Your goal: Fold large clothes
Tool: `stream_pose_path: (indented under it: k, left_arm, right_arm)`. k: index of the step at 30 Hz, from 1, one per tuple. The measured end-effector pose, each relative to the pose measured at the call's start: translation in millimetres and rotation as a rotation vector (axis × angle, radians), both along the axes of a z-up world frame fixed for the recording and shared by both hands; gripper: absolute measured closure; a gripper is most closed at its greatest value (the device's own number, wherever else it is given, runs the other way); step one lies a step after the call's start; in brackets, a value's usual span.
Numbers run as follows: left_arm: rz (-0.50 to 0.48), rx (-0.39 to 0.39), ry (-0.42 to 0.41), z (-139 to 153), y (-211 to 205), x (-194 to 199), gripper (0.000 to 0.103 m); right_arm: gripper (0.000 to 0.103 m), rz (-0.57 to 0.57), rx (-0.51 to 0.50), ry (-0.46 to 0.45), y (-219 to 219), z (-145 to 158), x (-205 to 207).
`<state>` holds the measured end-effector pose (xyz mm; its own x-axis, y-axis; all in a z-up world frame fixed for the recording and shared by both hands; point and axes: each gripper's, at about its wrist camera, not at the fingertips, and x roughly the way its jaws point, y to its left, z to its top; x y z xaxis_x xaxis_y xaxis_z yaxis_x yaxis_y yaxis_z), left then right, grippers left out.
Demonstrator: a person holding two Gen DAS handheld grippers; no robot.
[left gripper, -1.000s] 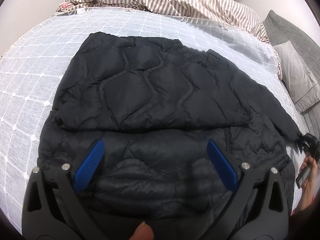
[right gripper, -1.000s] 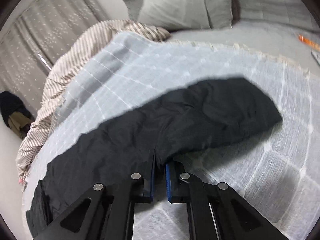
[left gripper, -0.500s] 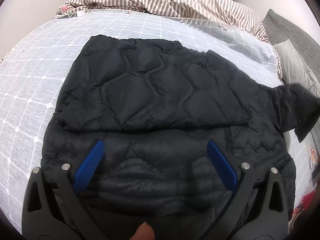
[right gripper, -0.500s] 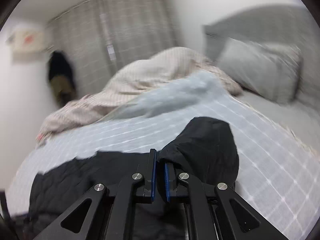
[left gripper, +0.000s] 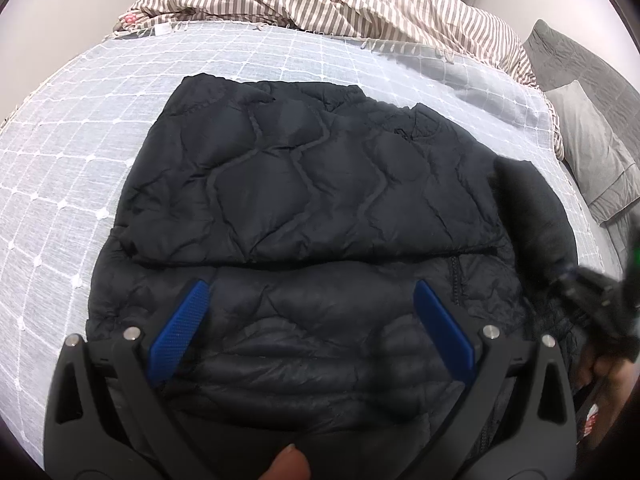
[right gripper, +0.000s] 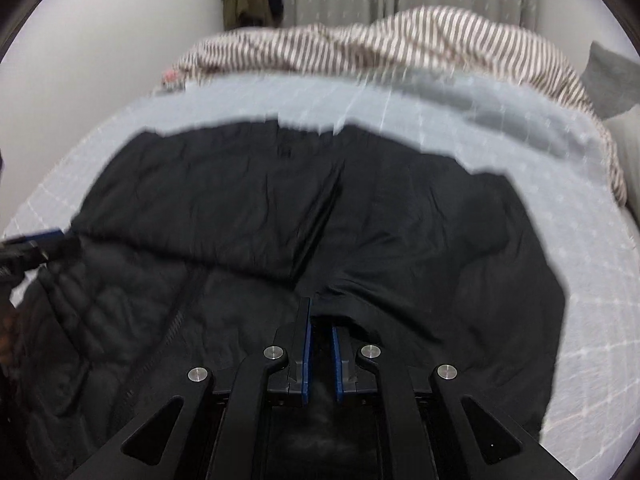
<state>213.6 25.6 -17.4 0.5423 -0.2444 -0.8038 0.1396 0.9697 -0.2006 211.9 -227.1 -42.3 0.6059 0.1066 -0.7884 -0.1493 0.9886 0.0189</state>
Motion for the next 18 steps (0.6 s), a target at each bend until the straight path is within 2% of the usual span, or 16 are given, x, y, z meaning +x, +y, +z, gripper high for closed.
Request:
stream_pose_path:
  k: [2, 5, 8, 9, 10, 14, 18]
  left_arm:
    - [-0.005, 0.005, -0.007, 2, -2, 0, 0.001]
    - [-0.02, 0.019, -0.019, 7, -8, -2, 0.001]
    - [-0.05, 0.04, -0.039, 14, -20, -6, 0.001]
    - [-0.078, 0.052, -0.044, 17, -27, -7, 0.001]
    - [-0.103, 0.066, -0.048, 18, -35, -8, 0.001]
    - [-0.192, 0.147, -0.072, 27, -74, -16, 0.001]
    - [-0.311, 0.219, -0.126, 39, -122, -30, 0.001]
  right_arm:
    - [0.091, -0.005, 0.012, 0.047, 0, -11, 2]
    - [0.08, 0.004, 0.058, 0.086, 0, -6, 0]
    - [0.051, -0.011, 0.166, 0.087, -12, 8, -15]
    - [0.035, -0.031, 0.211, 0.077, -20, 14, -23]
    - [0.031, -0.052, 0.241, 0.062, -28, 21, -29]
    - [0.031, -0.134, 0.301, 0.014, -58, 45, -50]
    - [0.031, -0.255, 0.32, -0.002, -101, 54, -67]
